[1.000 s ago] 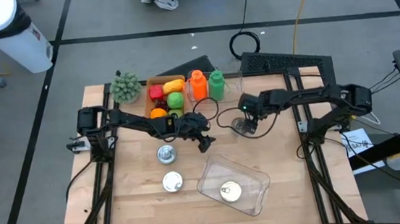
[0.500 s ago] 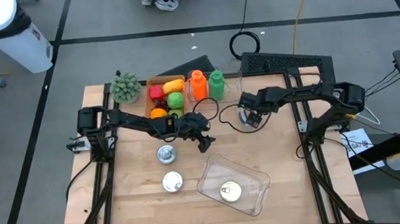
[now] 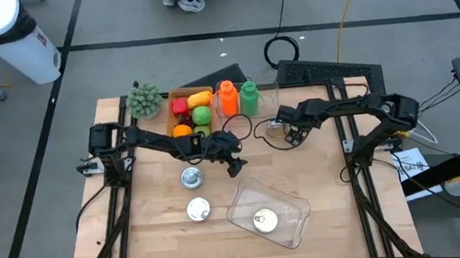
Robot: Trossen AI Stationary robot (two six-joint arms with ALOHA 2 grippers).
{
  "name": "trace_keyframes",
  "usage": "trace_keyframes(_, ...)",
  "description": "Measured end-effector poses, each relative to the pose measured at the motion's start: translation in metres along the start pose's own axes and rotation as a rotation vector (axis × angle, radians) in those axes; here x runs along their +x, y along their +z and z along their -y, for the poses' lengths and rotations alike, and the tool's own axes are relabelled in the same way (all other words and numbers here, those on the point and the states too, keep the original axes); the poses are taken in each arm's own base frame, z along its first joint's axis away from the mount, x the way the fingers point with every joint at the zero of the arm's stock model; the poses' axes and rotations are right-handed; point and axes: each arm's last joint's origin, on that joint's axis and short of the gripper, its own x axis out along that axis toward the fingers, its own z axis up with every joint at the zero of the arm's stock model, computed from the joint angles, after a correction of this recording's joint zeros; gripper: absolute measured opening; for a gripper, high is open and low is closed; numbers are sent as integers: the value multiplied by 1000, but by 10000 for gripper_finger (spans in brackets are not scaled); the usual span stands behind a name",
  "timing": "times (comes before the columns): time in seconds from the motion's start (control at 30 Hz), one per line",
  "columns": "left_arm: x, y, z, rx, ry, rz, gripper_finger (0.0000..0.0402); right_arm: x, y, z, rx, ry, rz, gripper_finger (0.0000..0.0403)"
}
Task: Pick & Place Food Item
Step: Stack the blue pink tuna can on top of the blue pink tuna can into the bottom transparent bin
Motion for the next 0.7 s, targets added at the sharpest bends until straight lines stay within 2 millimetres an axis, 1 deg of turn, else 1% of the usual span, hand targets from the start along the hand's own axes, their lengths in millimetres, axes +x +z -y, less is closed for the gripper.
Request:
trace_keyframes(0.17,0,-1,-1,-1,4,-7,310,-16,-2,2,-9,138,44,282)
trace_keyframes(0.23,0,-1,-1,-1,5,-11,310,-23,-5,5,-31,159,74,277)
trace_keyframes(0.4,0,-1,-1,-1,6,-14,310,-33,-13,11,-174,184,171,271)
trace_keyframes(0.53,0,-1,-1,-1,6,-14,310,-29,-15,9,-221,231,321,271)
trace_keyframes(0.6,0,-1,-1,-1,6,-15,310,-21,-16,5,-263,271,385,273)
trace_keyframes(0.7,0,-1,-1,-2,6,-15,310,-7,-20,1,-305,258,454,279)
